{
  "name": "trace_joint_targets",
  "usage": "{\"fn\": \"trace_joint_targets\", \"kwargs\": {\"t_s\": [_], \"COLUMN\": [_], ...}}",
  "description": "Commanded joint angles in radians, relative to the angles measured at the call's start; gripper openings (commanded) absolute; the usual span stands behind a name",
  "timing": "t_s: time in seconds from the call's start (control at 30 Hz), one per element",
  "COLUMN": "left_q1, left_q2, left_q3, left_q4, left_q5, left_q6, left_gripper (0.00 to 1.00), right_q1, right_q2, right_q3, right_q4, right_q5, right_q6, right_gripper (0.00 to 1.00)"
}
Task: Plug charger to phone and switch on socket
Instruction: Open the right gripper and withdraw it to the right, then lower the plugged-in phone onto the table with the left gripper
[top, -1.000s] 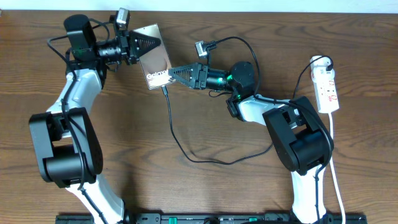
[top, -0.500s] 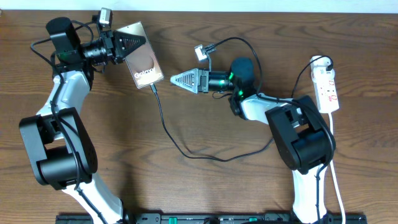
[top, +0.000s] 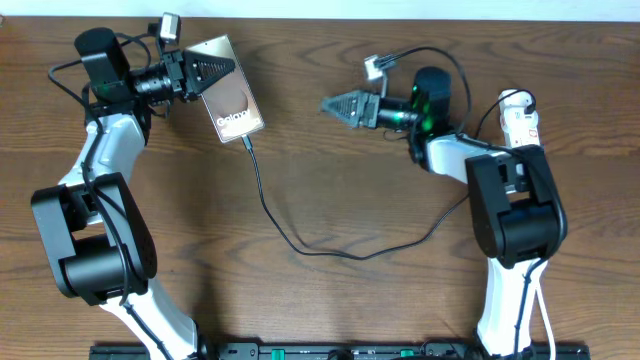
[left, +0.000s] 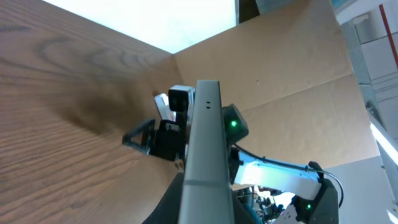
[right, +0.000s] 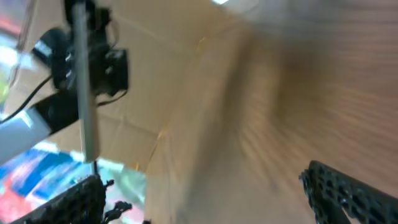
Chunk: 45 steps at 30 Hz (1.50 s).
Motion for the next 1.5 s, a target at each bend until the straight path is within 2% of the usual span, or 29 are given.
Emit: {"fn": "trace_joint_targets", "kwargs": {"t_s": [0.0, 0.13, 0.3, 0.4, 0.47, 0.57, 0.7, 0.73, 0.87, 1.27, 1.47], "left_q1": [0.001, 0.001, 0.001, 0.001, 0.001, 0.001, 0.001, 0.001, 0.001, 0.001, 0.001], "left_q2": [0.001, 0.001, 0.001, 0.001, 0.001, 0.001, 0.001, 0.001, 0.001, 0.001, 0.001], "left_q3": [0.010, 0.010, 0.010, 0.005, -0.003, -0.034, -0.079, -0.100, -0.117, -0.122, -0.124], "left_q4": [0.005, 0.005, 0.005, 0.005, 0.005, 0.005, 0.005, 0.005, 0.005, -0.005, -0.108], "left_q5": [0.032, 0.032, 0.032, 0.032, 0.032, 0.032, 0.032, 0.032, 0.032, 0.032, 0.029], "left_q6": [0.016, 0.016, 0.026, 0.071, 0.106, 0.210, 0.291, 0.336, 0.350, 0.353, 0.353], "left_gripper": [0.07, 0.08, 0.07, 0.07, 0.07, 0.07, 0.07, 0.07, 0.07, 0.08, 0.07], "right_q1": [-0.034, -0.008, 0.002, 0.002, 0.002, 0.002, 0.002, 0.002, 0.013, 0.074, 0.095], "right_q2": [-0.024, -0.071, -0.148, -0.211, -0.249, -0.319, -0.359, -0.364, -0.364, -0.364, -0.364], "right_q3": [0.071, 0.207, 0.338, 0.377, 0.378, 0.378, 0.378, 0.378, 0.378, 0.378, 0.378], "right_q4": [-0.221, -0.684, -1.000, -1.158, -1.209, -1.312, -1.429, -1.481, -1.541, -1.541, -1.541], "right_q5": [0.171, 0.388, 0.611, 0.774, 0.806, 0.809, 0.800, 0.756, 0.748, 0.750, 0.772], "right_q6": [-0.076, -0.314, -0.429, -0.458, -0.493, -0.577, -0.632, -0.687, -0.692, -0.692, -0.665], "right_gripper": [0.99, 0.99, 0.99, 0.99, 0.99, 0.99, 0.99, 0.99, 0.99, 0.99, 0.99]}}
